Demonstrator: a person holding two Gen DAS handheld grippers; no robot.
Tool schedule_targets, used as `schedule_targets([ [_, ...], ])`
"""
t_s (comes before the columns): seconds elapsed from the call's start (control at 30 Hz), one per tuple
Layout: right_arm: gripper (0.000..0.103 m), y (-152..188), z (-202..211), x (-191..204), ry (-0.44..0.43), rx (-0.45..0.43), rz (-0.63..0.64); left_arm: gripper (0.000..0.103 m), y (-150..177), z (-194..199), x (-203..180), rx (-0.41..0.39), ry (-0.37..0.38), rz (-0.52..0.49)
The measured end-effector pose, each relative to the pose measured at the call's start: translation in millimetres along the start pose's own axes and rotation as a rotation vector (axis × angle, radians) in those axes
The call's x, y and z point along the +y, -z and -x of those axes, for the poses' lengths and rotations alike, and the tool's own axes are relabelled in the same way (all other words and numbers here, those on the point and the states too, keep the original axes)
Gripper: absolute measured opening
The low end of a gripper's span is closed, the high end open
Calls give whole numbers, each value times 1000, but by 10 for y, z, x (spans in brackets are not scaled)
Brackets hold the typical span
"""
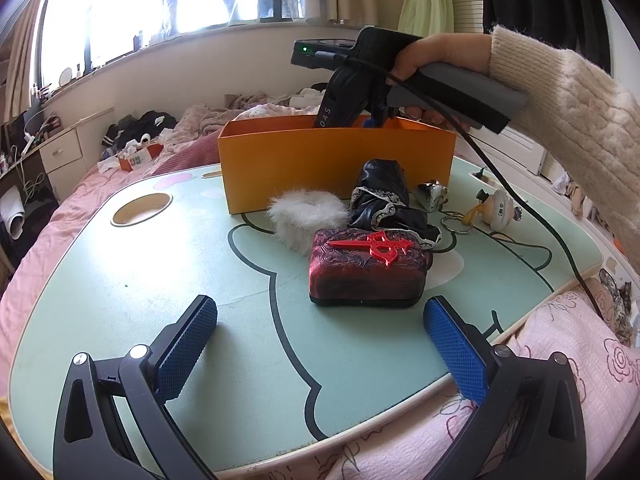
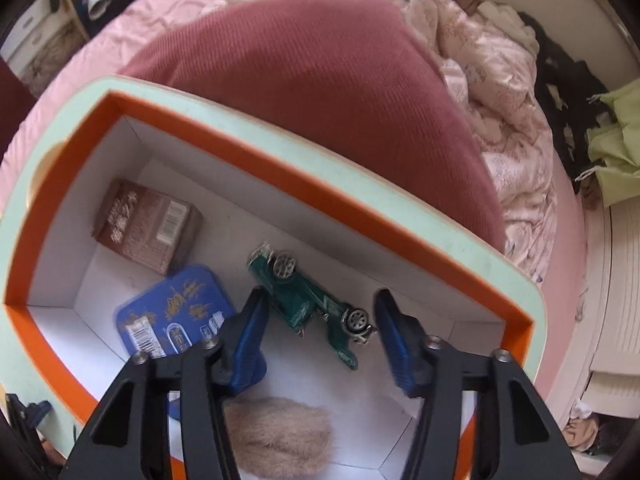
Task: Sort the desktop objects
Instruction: 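Reach the right gripper into the box and grasp the green toy car, then carry the green toy car out and set it on the table, right gripper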
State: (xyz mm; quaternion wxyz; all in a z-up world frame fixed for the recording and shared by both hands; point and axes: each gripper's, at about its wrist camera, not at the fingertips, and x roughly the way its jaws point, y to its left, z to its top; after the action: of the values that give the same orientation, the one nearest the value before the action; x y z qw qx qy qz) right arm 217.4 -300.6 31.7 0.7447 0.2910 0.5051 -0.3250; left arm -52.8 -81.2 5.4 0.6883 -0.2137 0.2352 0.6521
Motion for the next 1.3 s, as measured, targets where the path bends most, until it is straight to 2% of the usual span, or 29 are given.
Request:
schedule_targets([
  [0.07,39,39,24,-54,-57,-15,-34,103,1,-2,-10,-1,0,0],
  [0.1,31,68,43,-77,-94,-26,-48,103,0,-1,-10,-1,0,0],
  [0.13,28,107,69,-113,-145,-41,-77,103,2,2,-12,-1,-1,0],
  [0.2,24,177,121,-170,-193,-82,-126,103,-2,-6,-17,-1,0,1],
  [0.37,24,378,329,-361,-281,-236,-250,103,3,3,-10,-1,2,-1],
  [0.53,24,599,812,-494,-347,-445,-348,103,2,3,-10,-1,3,-1],
  [0.6,24,791,1098,-502,-372,-535,-357,103,2,3,-10,-1,3,-1],
  [0.73,24,1265,1462,-352,-399,-629,-336,103,4,5,-8,-1,4,-2],
  [0.83,24,1694,1473,-190,-437,-633,-323,103,4,6,-6,-1,4,-2],
  [0.9,24,1926,1336,-73,-473,-597,-330,103,4,6,-5,-1,5,-2],
  [1.0,24,2102,1115,10,-497,-543,-349,103,5,7,-5,-1,6,-3],
  [1.17,24,2080,782,113,-438,-470,-387,103,6,10,-3,-2,9,-4],
  [1.27,27,2036,686,119,-409,-492,-398,103,6,10,-3,-2,10,-5],
  [1.3,34,2047,691,116,-402,-513,-403,103,3,5,-7,-2,10,-5],
])
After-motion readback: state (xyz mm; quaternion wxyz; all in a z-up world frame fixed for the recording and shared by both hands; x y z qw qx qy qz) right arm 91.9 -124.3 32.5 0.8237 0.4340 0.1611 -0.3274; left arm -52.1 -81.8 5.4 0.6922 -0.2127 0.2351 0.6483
